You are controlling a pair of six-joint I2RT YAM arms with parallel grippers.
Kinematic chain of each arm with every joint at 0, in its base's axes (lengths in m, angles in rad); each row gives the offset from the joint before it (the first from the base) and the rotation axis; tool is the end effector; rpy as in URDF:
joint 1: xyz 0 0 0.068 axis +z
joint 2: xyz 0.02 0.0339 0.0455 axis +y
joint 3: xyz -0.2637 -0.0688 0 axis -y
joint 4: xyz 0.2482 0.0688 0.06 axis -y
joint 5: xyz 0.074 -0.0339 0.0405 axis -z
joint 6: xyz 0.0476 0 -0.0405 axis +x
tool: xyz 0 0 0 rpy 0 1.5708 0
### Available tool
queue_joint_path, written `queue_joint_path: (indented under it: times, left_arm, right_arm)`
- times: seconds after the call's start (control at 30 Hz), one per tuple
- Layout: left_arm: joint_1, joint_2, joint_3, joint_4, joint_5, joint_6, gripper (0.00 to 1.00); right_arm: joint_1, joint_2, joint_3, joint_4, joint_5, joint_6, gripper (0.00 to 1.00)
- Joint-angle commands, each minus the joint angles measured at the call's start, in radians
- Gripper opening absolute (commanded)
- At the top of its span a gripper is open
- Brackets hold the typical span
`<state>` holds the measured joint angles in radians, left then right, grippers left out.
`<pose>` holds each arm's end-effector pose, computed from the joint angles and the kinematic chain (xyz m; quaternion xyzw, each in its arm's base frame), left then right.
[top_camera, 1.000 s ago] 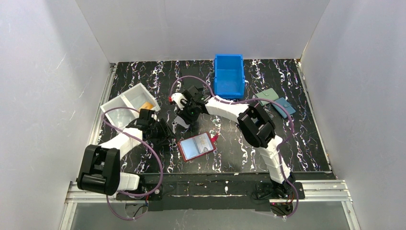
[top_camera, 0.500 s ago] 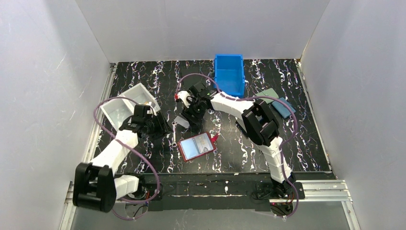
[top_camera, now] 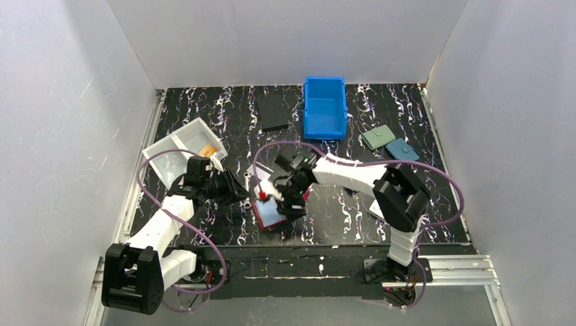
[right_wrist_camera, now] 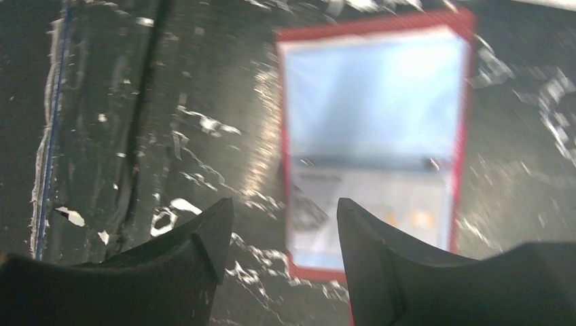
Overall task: Take the credit cards out of the card holder
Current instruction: Move the card holder to the center of the board.
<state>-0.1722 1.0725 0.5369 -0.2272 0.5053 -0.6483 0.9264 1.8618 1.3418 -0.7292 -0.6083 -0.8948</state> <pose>0.2144 -0.0607 0.1902 -0.1144 0.8884 -0.3626 0.2574 0.2045 0.3174 0.1876 -0.7733 0.5397 0.2980 0.1481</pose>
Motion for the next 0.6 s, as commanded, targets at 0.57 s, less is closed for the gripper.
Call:
queue_joint_path:
  times: [0.57]
  left_arm:
    - [0.008,0.443,0.138,0.046,-0.033,0.071,0.21]
  right_arm:
    - [0.265,0.062,-0.054,0.508,0.132,0.064,0.51]
